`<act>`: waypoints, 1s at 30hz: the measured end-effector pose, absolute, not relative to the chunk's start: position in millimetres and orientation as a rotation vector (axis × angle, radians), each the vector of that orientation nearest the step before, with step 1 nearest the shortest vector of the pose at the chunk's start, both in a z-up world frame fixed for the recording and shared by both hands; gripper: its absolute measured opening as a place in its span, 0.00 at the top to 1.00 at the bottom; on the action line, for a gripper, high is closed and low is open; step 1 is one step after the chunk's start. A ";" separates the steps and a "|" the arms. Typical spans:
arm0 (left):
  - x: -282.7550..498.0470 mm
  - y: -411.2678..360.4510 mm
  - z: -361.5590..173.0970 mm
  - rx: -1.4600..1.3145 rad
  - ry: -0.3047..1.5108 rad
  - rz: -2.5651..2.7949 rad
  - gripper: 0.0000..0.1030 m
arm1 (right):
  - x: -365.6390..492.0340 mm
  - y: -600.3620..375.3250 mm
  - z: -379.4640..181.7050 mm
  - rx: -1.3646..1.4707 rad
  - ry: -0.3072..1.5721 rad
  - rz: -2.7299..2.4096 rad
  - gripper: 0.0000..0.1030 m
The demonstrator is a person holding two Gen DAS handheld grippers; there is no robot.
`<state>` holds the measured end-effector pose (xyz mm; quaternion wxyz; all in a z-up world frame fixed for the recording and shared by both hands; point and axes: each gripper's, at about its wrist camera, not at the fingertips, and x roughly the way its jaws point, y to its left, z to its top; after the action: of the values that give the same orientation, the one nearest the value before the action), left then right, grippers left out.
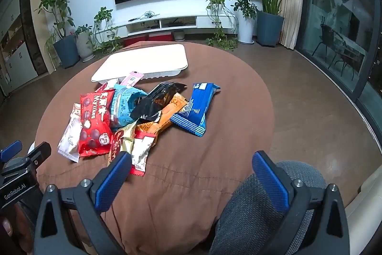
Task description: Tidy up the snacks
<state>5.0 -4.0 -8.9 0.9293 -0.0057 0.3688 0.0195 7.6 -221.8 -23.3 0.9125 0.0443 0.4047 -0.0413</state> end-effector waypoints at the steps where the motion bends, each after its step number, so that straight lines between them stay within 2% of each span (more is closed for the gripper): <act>1: 5.1 -4.1 -9.1 -0.012 0.755 0.040 0.00 | 7.7 -221.6 -24.2 0.092 0.836 -0.084 0.00; 30: 6.9 -5.9 -12.1 -0.011 0.763 0.040 0.00 | 11.9 -217.9 -30.2 0.090 0.844 -0.083 0.00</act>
<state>6.9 -5.9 -12.1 0.9280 -0.0053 0.3721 0.0196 11.9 -217.9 -30.2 0.9105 0.0435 0.4093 -0.0403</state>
